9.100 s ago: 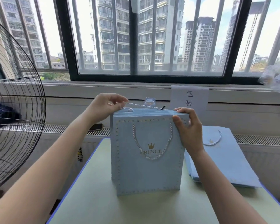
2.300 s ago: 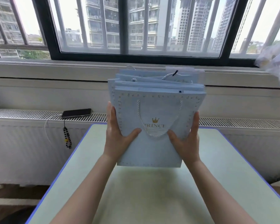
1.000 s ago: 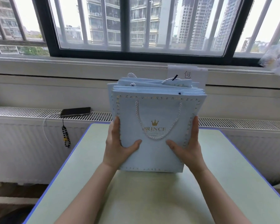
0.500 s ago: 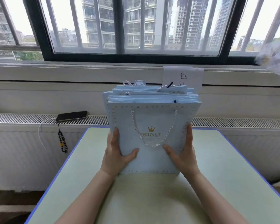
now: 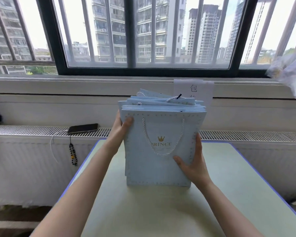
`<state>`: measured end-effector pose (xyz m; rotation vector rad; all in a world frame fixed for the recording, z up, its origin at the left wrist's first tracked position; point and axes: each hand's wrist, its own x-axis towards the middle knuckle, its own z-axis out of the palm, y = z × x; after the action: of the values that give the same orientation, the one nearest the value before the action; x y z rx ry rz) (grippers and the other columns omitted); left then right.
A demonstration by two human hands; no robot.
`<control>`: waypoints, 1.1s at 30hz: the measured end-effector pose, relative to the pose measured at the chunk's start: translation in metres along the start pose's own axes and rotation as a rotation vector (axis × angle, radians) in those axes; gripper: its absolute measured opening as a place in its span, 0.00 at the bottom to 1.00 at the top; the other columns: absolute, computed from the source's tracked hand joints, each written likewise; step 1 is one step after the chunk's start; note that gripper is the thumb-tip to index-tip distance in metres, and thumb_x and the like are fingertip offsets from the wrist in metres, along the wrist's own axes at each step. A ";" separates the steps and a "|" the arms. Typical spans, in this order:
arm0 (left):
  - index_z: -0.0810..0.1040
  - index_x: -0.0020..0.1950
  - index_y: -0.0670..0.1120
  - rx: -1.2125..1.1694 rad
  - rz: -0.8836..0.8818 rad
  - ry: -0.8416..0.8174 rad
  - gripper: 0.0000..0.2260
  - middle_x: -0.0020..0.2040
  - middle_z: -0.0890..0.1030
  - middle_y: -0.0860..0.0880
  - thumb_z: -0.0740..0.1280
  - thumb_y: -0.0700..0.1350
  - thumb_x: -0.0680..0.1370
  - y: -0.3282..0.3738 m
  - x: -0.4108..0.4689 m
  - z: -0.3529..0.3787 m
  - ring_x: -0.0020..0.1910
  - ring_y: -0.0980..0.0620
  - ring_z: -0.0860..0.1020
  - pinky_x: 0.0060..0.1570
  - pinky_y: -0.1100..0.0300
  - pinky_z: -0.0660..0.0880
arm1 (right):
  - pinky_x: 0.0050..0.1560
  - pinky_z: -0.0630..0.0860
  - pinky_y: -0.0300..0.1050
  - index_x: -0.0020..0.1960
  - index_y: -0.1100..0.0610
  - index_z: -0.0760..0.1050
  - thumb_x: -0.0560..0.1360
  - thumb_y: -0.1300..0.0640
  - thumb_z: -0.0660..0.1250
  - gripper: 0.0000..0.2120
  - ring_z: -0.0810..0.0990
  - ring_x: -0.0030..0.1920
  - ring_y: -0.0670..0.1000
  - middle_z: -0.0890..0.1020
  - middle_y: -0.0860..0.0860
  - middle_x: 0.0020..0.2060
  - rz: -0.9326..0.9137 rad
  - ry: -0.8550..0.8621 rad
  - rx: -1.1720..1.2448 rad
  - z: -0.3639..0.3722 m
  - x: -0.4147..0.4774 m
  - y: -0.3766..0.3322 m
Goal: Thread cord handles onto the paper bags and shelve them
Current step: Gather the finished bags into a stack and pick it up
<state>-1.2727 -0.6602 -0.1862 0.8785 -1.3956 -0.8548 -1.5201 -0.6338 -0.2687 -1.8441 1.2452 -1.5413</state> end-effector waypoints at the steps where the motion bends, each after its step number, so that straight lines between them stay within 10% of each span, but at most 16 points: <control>1: 0.65 0.69 0.53 -0.006 -0.017 -0.020 0.48 0.62 0.77 0.51 0.70 0.75 0.56 -0.001 0.000 -0.002 0.59 0.53 0.77 0.56 0.55 0.76 | 0.60 0.65 0.30 0.64 0.19 0.42 0.62 0.42 0.72 0.47 0.61 0.64 0.26 0.56 0.18 0.63 0.008 -0.015 0.016 -0.002 0.001 -0.001; 9: 0.67 0.66 0.56 -0.169 0.051 0.117 0.32 0.55 0.80 0.53 0.72 0.61 0.64 -0.021 -0.018 0.010 0.54 0.52 0.80 0.46 0.59 0.77 | 0.53 0.75 0.35 0.75 0.41 0.35 0.53 0.27 0.72 0.65 0.75 0.58 0.33 0.74 0.23 0.55 0.136 -0.012 0.416 -0.014 0.037 -0.030; 14: 0.66 0.68 0.48 -0.076 -0.012 -0.017 0.46 0.54 0.80 0.52 0.76 0.68 0.56 -0.010 -0.013 0.000 0.54 0.51 0.80 0.46 0.59 0.78 | 0.58 0.77 0.53 0.77 0.52 0.51 0.56 0.31 0.75 0.60 0.76 0.63 0.54 0.74 0.52 0.66 0.166 -0.119 0.433 -0.029 0.055 -0.038; 20: 0.51 0.77 0.50 -0.041 -0.088 -0.305 0.57 0.68 0.73 0.50 0.78 0.65 0.57 0.014 0.000 -0.027 0.62 0.53 0.76 0.53 0.61 0.76 | 0.55 0.78 0.51 0.76 0.54 0.55 0.55 0.33 0.77 0.58 0.78 0.61 0.53 0.77 0.53 0.63 0.111 -0.100 0.416 -0.032 0.057 -0.041; 26: 0.59 0.75 0.44 -0.170 -0.043 -0.226 0.58 0.59 0.79 0.51 0.72 0.74 0.54 0.030 -0.015 -0.004 0.54 0.55 0.80 0.46 0.62 0.78 | 0.47 0.78 0.41 0.73 0.60 0.60 0.52 0.30 0.76 0.60 0.81 0.53 0.48 0.82 0.46 0.52 0.076 -0.094 0.464 -0.032 0.057 -0.057; 33: 0.61 0.74 0.50 -0.162 -0.097 -0.167 0.55 0.63 0.79 0.50 0.60 0.81 0.55 0.036 -0.019 -0.004 0.58 0.52 0.79 0.49 0.58 0.79 | 0.53 0.78 0.43 0.66 0.28 0.56 0.55 0.33 0.77 0.45 0.77 0.61 0.48 0.71 0.47 0.67 0.007 -0.091 0.527 -0.036 0.052 -0.063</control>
<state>-1.2696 -0.6271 -0.1622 0.7696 -1.4130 -1.1206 -1.5322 -0.6382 -0.1807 -1.5382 0.7092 -1.5723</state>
